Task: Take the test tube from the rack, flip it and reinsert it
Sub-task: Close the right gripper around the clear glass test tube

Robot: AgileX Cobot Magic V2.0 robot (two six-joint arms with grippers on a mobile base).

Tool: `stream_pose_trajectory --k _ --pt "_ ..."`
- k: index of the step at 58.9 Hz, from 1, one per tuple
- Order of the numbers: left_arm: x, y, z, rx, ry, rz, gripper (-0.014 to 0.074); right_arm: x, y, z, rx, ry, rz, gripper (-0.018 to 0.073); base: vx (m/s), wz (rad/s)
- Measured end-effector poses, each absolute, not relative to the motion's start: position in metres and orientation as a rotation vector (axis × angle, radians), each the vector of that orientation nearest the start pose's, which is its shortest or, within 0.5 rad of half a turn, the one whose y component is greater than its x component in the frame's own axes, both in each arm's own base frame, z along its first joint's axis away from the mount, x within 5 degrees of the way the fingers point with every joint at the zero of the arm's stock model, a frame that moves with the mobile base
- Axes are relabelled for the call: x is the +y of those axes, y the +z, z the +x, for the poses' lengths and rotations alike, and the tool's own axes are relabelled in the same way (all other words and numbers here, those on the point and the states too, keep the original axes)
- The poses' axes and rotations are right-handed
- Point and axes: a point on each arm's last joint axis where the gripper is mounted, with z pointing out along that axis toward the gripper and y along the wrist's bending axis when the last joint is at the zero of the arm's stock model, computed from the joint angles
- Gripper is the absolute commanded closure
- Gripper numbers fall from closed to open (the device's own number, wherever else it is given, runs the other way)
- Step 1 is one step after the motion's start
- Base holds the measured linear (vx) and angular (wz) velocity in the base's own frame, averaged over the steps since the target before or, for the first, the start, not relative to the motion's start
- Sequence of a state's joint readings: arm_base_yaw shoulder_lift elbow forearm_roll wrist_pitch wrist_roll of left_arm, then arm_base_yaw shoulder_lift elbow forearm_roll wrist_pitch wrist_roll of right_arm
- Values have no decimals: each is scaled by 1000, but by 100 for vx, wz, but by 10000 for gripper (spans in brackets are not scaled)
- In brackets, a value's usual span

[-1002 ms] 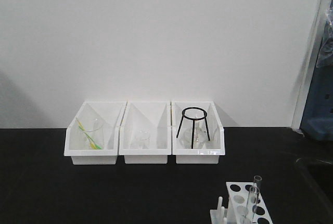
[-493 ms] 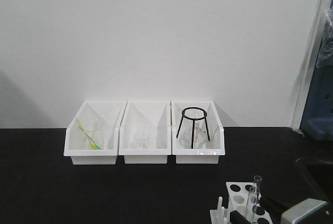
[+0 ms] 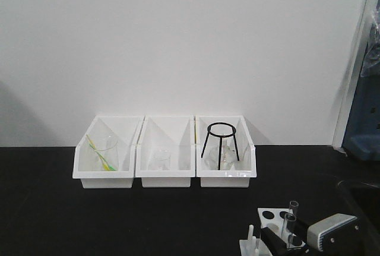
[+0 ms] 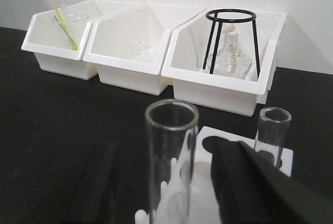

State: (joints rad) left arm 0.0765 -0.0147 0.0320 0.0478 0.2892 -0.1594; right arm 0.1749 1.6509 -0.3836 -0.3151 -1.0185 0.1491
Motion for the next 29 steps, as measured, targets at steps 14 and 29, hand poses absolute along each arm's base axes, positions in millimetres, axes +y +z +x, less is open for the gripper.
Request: stream_pose_trajectory --k 14,29 --pt "5 177 54 1781 -14 -180 603 69 162 255 1723 345 -361 361 0 0" --pt "5 177 54 1781 -14 -180 603 69 163 255 1719 345 -359 448 0 0"
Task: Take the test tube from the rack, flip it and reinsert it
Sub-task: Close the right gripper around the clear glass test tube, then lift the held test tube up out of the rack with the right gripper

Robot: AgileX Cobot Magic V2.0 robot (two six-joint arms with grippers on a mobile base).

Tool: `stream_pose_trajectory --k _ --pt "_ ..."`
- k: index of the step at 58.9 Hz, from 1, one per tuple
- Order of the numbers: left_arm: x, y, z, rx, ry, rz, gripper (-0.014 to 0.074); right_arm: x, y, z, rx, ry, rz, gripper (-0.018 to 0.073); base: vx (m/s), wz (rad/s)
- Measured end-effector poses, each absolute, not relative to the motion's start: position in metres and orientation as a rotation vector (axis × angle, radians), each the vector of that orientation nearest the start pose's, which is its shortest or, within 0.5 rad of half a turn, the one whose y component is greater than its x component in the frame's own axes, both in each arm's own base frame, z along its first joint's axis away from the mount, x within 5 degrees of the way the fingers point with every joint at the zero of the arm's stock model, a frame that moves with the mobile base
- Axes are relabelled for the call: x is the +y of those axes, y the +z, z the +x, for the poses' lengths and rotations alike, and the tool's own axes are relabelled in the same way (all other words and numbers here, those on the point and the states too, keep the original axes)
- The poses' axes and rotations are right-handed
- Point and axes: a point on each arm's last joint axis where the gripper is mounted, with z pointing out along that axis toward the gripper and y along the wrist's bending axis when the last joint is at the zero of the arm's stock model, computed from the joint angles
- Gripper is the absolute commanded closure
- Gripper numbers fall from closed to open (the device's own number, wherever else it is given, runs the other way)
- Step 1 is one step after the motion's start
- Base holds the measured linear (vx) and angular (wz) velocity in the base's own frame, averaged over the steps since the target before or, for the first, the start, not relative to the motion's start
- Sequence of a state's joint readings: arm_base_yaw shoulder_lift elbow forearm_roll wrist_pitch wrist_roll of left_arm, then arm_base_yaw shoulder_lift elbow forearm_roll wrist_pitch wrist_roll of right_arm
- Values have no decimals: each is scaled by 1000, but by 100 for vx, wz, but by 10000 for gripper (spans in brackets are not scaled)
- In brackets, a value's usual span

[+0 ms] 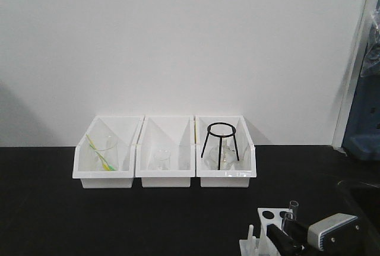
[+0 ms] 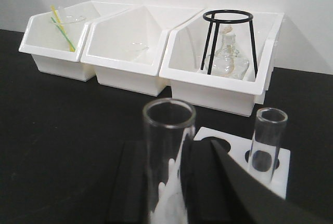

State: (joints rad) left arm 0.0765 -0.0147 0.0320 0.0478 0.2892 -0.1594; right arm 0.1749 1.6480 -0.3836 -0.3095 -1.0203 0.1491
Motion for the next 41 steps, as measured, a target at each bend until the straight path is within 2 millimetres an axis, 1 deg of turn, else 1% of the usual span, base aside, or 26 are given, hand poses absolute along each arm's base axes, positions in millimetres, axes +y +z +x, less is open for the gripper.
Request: stream_pose_trajectory --k 6,13,25,41 --pt "5 177 54 1781 -14 -180 603 69 170 254 1695 344 -356 450 0 0" --pt "5 177 54 1781 -14 -180 603 68 188 250 1645 352 -336 449 0 0" --pt "5 177 54 1781 -14 -180 603 64 213 241 1643 336 -310 447 0 0" --pt "5 177 54 1781 -14 -180 603 61 256 249 1658 289 -286 442 0 0"
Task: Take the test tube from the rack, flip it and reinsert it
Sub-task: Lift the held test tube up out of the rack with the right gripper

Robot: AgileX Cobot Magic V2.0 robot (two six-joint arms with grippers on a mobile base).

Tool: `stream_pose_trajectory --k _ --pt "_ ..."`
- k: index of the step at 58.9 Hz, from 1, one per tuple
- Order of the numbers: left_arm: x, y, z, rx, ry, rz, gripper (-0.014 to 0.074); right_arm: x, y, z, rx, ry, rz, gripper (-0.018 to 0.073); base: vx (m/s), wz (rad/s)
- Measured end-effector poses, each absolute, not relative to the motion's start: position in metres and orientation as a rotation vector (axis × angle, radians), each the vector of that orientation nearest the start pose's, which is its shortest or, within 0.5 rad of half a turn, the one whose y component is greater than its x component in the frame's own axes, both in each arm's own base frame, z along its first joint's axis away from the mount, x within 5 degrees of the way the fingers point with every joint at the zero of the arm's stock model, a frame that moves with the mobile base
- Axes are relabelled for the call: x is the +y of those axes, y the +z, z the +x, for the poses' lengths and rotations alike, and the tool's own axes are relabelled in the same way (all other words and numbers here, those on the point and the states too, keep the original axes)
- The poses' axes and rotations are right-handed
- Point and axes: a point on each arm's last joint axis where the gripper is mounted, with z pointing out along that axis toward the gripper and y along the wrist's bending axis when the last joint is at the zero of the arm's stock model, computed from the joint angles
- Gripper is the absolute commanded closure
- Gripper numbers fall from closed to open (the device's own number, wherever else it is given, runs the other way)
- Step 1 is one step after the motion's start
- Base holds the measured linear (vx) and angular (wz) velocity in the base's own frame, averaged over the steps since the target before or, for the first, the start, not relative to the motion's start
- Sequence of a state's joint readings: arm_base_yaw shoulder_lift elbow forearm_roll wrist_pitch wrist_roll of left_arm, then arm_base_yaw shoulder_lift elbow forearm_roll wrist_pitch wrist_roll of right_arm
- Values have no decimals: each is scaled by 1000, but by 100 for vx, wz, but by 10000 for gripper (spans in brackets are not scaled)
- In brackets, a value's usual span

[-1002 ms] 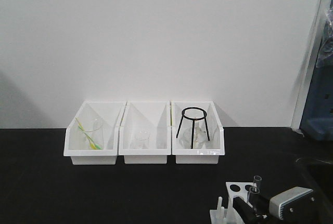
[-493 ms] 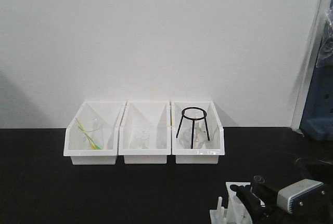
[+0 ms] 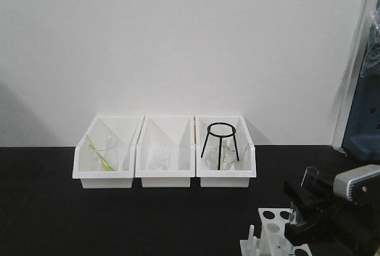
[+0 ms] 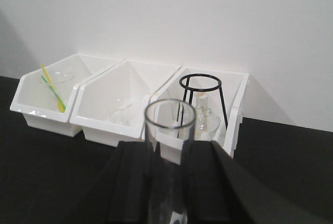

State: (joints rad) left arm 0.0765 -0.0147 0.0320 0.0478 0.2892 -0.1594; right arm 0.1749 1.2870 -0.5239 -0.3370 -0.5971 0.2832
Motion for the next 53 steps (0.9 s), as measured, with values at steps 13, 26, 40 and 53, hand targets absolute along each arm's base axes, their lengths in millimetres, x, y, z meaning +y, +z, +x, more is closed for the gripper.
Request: stream_pose_trajectory --k 13,26,40,53 --pt "5 177 54 1781 -14 -180 603 61 272 252 1668 284 -273 442 0 0" --pt "5 177 54 1781 -14 -180 603 65 282 249 1661 299 -279 439 0 0" --pt "5 177 54 1781 -14 -180 603 64 317 257 1620 279 -251 435 0 0" --pt "5 177 54 1781 -14 -180 603 65 316 257 1648 219 -329 435 0 0"
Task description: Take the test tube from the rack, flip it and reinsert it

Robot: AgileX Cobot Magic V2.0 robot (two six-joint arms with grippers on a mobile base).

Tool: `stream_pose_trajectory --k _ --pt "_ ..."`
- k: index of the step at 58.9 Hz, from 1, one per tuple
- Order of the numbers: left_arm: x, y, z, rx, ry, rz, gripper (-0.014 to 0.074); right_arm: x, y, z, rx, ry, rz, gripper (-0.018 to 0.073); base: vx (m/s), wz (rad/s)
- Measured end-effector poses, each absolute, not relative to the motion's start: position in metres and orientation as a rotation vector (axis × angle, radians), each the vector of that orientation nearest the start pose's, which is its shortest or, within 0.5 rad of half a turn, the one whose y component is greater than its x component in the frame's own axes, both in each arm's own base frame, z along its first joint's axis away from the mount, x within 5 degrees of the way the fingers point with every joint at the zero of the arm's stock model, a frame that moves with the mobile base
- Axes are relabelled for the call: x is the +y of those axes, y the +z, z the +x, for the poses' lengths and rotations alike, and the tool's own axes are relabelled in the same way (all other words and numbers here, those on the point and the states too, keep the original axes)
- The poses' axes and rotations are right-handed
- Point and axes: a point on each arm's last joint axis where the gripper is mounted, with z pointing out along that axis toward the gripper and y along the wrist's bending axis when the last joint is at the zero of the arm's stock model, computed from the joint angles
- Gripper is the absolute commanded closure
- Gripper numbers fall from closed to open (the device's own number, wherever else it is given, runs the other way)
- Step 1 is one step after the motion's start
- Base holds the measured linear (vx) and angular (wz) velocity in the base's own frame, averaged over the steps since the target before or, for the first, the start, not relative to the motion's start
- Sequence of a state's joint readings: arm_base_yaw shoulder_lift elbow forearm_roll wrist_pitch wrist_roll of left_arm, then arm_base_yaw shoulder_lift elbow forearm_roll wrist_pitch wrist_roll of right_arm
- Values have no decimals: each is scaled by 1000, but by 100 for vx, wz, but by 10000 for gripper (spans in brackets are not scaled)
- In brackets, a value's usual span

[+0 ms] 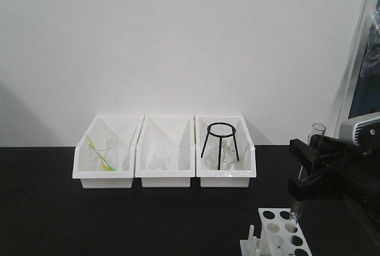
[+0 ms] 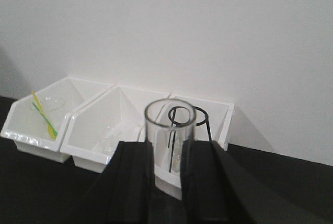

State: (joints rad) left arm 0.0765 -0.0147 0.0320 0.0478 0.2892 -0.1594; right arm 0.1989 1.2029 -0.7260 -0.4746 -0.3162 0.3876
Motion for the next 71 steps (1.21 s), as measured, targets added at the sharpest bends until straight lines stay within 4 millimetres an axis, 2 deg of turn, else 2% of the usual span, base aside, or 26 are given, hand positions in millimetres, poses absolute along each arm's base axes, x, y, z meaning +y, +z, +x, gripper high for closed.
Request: stream_pose_trajectory --k 24,25,31,52,63,71 --pt "5 177 54 1781 -14 -180 603 75 305 250 1536 -114 -943 431 0 0" --pt "5 177 54 1781 -14 -180 603 74 302 250 1500 -211 -1067 428 0 0" --pt "5 177 54 1781 -14 -180 603 73 301 248 1444 -315 -1189 426 0 0" --pt "5 177 54 1781 -14 -180 603 63 301 246 1246 -718 -1538 419 0 0" --pt "5 177 54 1781 -14 -180 603 63 299 245 1139 -810 -1663 417 0 0" --pt "5 177 54 1781 -14 -180 603 63 299 245 1137 -812 -1669 414 0 0"
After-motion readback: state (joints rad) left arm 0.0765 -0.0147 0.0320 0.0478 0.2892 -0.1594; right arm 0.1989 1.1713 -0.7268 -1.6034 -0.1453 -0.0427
